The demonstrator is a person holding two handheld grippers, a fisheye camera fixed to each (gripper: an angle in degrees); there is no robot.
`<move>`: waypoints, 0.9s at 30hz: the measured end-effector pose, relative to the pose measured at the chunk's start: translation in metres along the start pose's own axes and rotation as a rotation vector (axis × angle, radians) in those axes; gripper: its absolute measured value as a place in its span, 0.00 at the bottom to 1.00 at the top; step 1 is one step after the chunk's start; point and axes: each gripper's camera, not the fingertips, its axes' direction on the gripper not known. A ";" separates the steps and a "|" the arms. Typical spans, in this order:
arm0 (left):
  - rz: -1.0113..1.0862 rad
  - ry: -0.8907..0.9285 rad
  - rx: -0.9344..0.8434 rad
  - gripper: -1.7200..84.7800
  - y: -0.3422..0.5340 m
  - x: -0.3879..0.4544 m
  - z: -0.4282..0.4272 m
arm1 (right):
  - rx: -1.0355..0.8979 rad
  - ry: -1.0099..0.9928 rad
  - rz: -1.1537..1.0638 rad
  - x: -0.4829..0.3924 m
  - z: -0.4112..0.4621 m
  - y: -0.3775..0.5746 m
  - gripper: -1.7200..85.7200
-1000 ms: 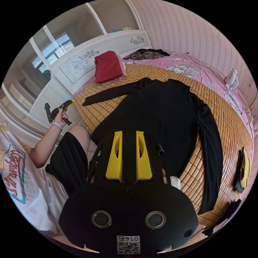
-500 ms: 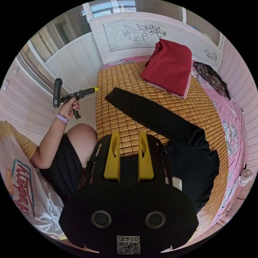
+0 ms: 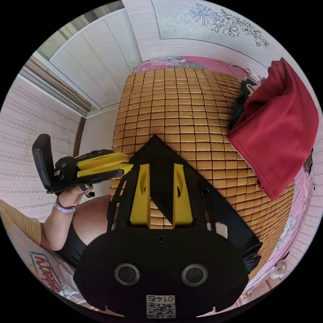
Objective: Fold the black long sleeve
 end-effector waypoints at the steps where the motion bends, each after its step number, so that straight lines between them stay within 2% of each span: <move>1: -0.001 -0.008 -0.021 0.09 -0.003 0.000 0.003 | 0.007 0.010 -0.008 -0.002 0.001 -0.005 0.14; 7: -0.005 0.001 -0.035 0.07 -0.006 -0.001 0.007 | -0.066 0.275 -0.064 -0.020 0.034 -0.031 0.09; 12: 0.000 0.016 -0.056 0.03 -0.004 0.001 0.010 | -0.051 0.203 -0.029 -0.018 0.036 -0.019 0.04; 17: 0.101 0.001 -0.030 0.01 -0.001 0.022 0.005 | -0.046 0.207 -0.012 -0.017 0.027 0.001 0.02; 21: 0.232 -0.021 0.130 0.01 0.003 0.062 -0.025 | 0.122 0.137 0.109 0.005 -0.019 0.053 0.02; 23: 0.344 0.030 0.207 0.01 0.006 0.094 -0.040 | 0.240 0.104 0.183 0.018 -0.053 0.093 0.02; 27: 0.600 0.358 0.386 0.01 0.027 0.184 -0.077 | 0.526 0.127 0.318 0.038 -0.149 0.226 0.02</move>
